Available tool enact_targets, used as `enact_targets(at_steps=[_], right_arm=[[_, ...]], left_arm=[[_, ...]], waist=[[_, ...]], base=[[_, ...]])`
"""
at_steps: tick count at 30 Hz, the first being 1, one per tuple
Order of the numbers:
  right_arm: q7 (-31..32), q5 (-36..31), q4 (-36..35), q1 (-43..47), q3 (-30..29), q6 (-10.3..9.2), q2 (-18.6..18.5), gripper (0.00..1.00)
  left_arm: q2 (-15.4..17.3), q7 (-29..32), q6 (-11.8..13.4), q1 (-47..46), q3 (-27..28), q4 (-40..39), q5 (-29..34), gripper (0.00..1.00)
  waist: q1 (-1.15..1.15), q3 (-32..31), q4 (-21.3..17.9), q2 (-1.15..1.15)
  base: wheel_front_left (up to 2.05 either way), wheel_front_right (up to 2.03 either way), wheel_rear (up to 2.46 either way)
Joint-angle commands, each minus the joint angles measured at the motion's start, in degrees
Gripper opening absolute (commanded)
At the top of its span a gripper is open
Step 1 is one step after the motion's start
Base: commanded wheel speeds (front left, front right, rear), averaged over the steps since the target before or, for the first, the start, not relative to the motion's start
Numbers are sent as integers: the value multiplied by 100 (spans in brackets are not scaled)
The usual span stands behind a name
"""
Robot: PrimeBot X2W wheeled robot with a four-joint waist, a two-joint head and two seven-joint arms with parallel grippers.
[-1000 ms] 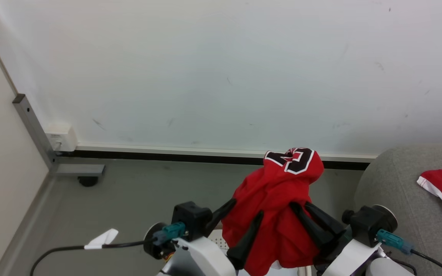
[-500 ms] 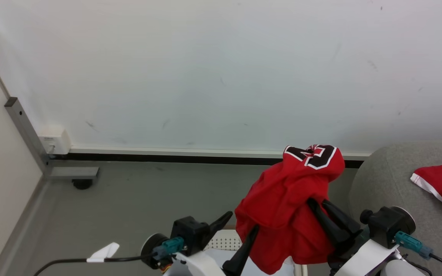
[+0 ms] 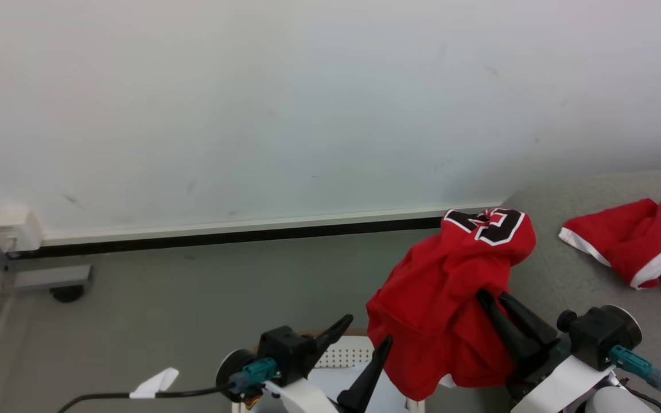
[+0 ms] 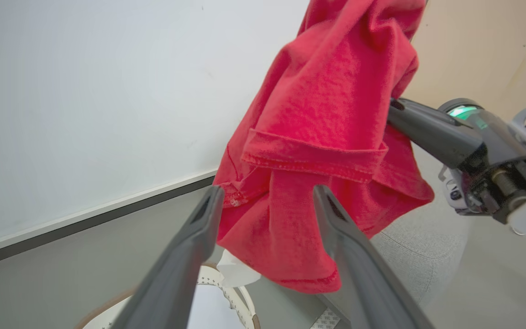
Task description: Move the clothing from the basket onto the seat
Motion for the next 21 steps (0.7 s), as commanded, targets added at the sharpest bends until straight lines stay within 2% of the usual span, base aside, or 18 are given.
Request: enact_targets(at_steps=[1, 13, 21], right_arm=[[-19, -26, -43, 101, -64, -13, -45, 0], [-19, -210, -344, 497, -585, -13, -169, 0], [-20, -337, -577, 266, -1297, -13, -115, 0]], left_arm=[[0, -25, -4, -29, -1, 7, -46, 100], [-101, -230, -202, -97, -184, -100, -85, 100], [-71, -219, -298, -360, -298, -276, 89, 100]], waist=[[0, 100, -250, 0], [0, 455, -1309, 0], [0, 1164, -1450, 0]], base=[[0, 0, 0], [0, 0, 0], [0, 0, 0]])
